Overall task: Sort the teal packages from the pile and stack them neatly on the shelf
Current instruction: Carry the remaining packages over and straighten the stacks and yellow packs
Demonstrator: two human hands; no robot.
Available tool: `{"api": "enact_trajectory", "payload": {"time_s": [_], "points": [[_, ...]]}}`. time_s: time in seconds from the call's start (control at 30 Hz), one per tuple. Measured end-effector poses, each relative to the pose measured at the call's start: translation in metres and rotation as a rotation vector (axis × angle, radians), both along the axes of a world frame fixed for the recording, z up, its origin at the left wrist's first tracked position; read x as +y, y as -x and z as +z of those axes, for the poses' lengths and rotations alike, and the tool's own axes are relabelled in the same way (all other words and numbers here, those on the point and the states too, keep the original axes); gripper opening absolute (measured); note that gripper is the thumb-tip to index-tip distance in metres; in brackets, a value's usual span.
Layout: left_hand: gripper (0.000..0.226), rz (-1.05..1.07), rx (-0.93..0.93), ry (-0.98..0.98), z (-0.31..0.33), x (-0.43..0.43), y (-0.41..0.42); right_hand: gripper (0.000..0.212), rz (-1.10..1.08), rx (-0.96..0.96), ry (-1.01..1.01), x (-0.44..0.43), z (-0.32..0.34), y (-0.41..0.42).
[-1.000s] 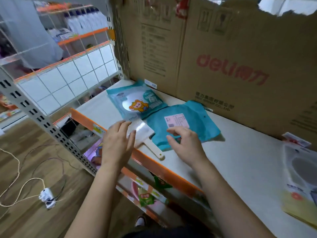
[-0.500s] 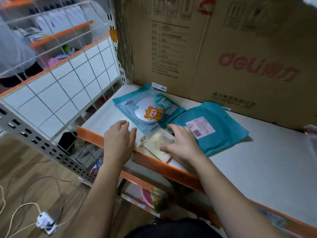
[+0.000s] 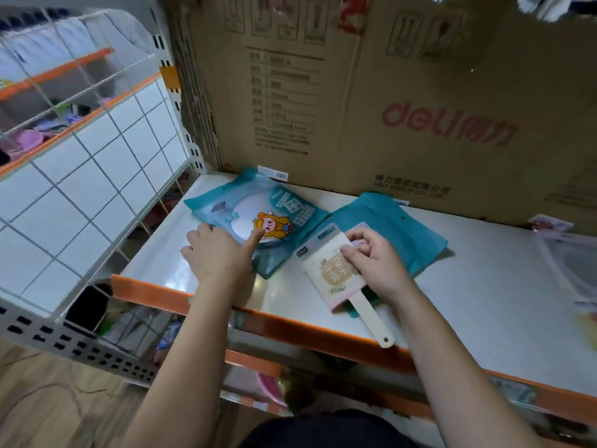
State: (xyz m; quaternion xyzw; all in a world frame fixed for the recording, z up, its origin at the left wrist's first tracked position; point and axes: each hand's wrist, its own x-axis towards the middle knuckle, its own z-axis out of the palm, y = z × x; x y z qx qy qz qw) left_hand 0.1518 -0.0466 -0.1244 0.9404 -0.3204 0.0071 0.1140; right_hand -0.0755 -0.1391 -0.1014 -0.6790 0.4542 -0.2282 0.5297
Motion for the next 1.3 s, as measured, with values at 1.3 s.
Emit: {"api": "enact_trajectory", "payload": {"time_s": [1.3], "points": [[0.031, -0.255, 1.099, 0.864, 0.007, -0.085, 0.201, 0.017, -0.703, -0.498, -0.115, -0.028, -0.009, 0.265]]}}
